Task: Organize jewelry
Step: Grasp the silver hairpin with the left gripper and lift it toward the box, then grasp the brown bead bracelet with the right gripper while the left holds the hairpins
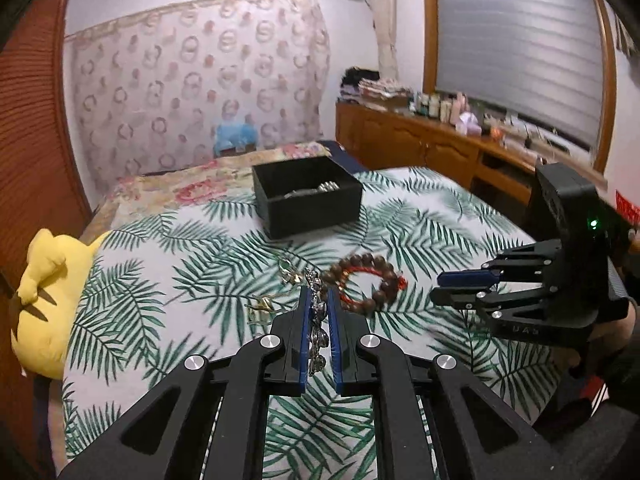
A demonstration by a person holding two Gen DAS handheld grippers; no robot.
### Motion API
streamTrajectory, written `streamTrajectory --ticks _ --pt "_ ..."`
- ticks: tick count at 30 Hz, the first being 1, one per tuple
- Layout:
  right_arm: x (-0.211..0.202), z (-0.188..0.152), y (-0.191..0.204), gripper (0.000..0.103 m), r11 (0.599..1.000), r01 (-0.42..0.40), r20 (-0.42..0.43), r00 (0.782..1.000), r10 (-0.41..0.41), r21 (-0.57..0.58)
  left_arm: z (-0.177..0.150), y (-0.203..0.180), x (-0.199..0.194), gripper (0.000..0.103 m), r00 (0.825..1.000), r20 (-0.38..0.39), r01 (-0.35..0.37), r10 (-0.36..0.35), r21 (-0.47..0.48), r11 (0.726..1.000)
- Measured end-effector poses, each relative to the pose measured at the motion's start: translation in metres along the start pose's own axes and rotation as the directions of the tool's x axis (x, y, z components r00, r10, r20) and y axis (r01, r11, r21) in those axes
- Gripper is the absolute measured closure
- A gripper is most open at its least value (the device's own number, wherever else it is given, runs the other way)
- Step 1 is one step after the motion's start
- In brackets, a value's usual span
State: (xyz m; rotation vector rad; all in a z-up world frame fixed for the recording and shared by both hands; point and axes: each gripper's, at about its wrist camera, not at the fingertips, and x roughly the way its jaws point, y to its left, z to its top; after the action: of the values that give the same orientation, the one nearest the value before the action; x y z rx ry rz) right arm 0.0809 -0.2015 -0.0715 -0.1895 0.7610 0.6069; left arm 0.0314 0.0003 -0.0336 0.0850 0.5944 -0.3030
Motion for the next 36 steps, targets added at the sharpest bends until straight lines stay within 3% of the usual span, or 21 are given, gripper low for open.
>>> streamTrajectory --ticks 14,24,28,36 --pt "0.043 0.039 0.046 0.081 0.984 -0.103 -0.062 0.994 0.095 -0.146 0.004 0.029 -0.016 0.096 0.998 0.059 0.002 0.002 -0.069 0.998" --pt "0.072 0.045 0.048 0.08 0.977 -0.089 -0.142 0.988 0.062 -0.192 0.005 0.038 -0.02 0.096 0.998 0.069 -0.008 0.014 -0.081 0.997" --pt "0.072 0.047 0.05 0.088 0.975 -0.064 -0.127 0.991 0.037 -0.214 0.006 0.04 -0.018 0.096 0.997 0.072 -0.014 0.02 -0.083 0.996" --pt "0.029 0.078 0.026 0.088 0.985 -0.03 0.014 0.999 0.033 -0.168 0.021 0.041 -0.015 0.096 0.996 0.087 -0.017 0.022 -0.061 0.998"
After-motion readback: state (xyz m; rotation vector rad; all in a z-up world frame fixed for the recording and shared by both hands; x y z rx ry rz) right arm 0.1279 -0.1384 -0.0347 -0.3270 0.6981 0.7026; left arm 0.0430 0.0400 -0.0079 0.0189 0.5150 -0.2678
